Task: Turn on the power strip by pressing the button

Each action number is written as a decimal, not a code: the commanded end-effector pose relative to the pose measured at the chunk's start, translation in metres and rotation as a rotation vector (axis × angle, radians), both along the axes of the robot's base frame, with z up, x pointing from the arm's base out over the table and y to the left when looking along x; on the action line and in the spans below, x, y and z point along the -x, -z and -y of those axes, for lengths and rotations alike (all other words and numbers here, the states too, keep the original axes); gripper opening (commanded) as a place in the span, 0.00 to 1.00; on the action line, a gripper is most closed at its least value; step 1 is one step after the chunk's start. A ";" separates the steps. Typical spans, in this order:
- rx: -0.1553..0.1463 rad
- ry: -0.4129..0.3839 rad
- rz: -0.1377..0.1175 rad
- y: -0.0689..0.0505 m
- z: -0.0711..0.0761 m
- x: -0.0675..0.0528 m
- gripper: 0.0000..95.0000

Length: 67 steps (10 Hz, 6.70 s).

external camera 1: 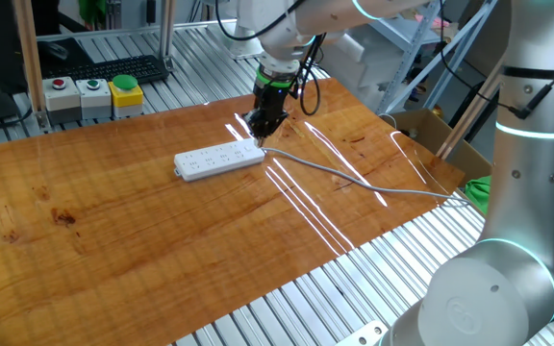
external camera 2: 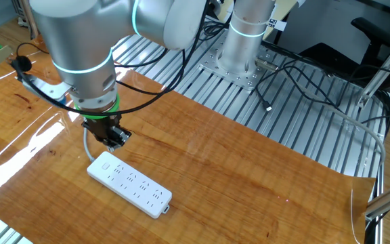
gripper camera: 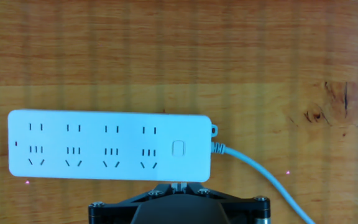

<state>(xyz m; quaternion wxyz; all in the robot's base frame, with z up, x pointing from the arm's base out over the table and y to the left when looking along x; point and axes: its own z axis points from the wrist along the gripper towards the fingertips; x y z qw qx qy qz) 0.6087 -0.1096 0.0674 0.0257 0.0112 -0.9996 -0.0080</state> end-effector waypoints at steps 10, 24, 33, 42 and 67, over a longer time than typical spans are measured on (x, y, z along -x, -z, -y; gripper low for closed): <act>0.061 0.143 -0.075 0.000 0.000 0.003 0.00; 0.037 0.142 -0.055 0.026 0.001 -0.009 0.00; 0.010 0.136 -0.048 0.028 0.002 -0.026 0.00; -0.030 0.156 0.032 0.028 0.002 -0.026 0.00; -0.056 0.147 0.075 0.057 -0.004 -0.034 0.00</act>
